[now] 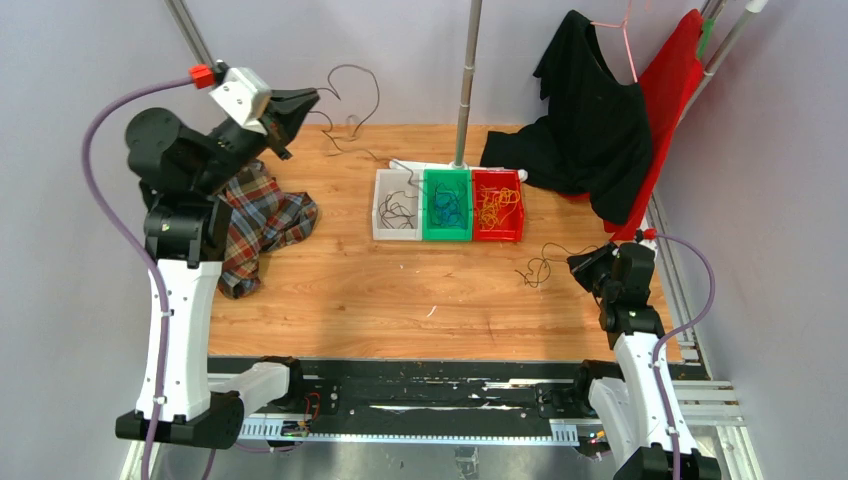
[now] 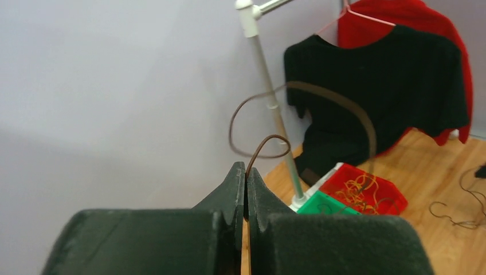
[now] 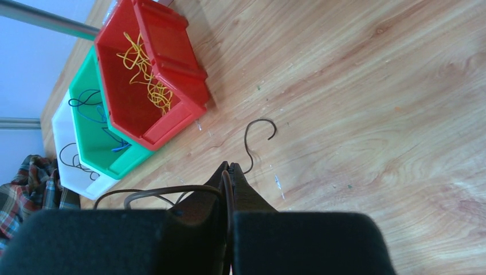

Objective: Untangle the cables

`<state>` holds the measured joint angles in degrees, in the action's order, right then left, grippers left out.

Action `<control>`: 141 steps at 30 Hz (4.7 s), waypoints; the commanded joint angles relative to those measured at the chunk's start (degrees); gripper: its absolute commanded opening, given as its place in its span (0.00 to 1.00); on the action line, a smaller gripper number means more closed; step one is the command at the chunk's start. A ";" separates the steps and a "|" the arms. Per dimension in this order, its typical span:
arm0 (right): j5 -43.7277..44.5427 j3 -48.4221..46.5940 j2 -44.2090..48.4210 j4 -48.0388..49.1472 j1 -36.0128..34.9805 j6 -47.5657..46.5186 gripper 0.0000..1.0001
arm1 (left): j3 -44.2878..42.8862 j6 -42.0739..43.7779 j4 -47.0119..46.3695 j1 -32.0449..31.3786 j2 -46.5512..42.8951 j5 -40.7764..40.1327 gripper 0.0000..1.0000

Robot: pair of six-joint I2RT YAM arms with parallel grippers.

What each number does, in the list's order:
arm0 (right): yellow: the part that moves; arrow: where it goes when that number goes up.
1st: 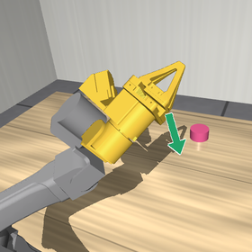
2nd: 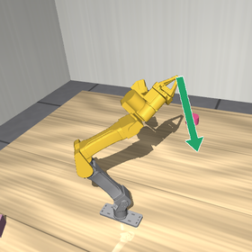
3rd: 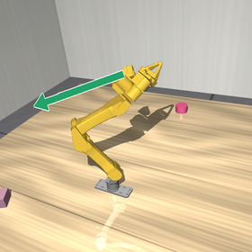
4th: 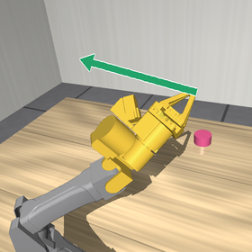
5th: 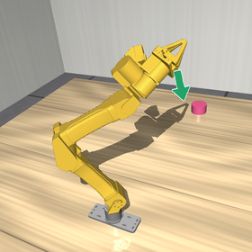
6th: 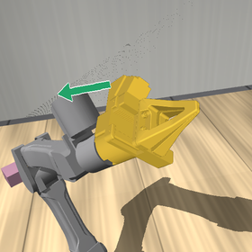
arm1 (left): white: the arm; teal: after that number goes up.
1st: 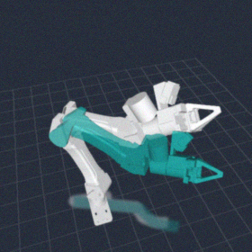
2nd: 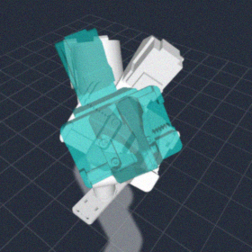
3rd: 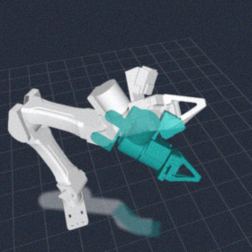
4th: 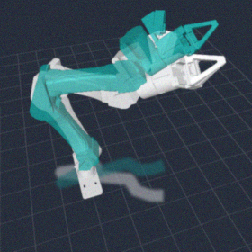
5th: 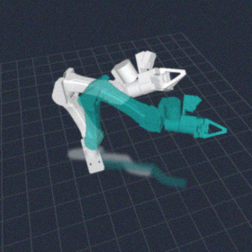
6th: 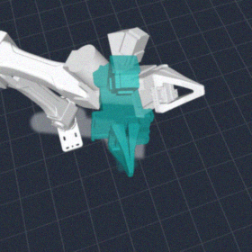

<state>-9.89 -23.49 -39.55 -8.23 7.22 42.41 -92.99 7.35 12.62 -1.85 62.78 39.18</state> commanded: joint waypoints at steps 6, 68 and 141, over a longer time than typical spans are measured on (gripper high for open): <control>-1.74 1.51 2.72 2.31 -0.79 -0.44 0.00 | 5.94 5.84 -3.27 -12.04 4.86 -2.32 0.00; 2.96 2.22 7.25 -0.43 -0.73 -4.95 0.01 | 6.81 12.26 -17.21 -16.61 26.80 -13.34 0.00; 13.02 -83.08 -73.69 2.92 -45.26 -27.42 0.01 | -18.02 10.83 63.09 -9.23 20.86 -35.05 0.98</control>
<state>0.73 -100.57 -108.07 -6.22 -37.50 17.37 -111.94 20.25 73.97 -12.36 86.30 3.62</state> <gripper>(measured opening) 0.009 0.978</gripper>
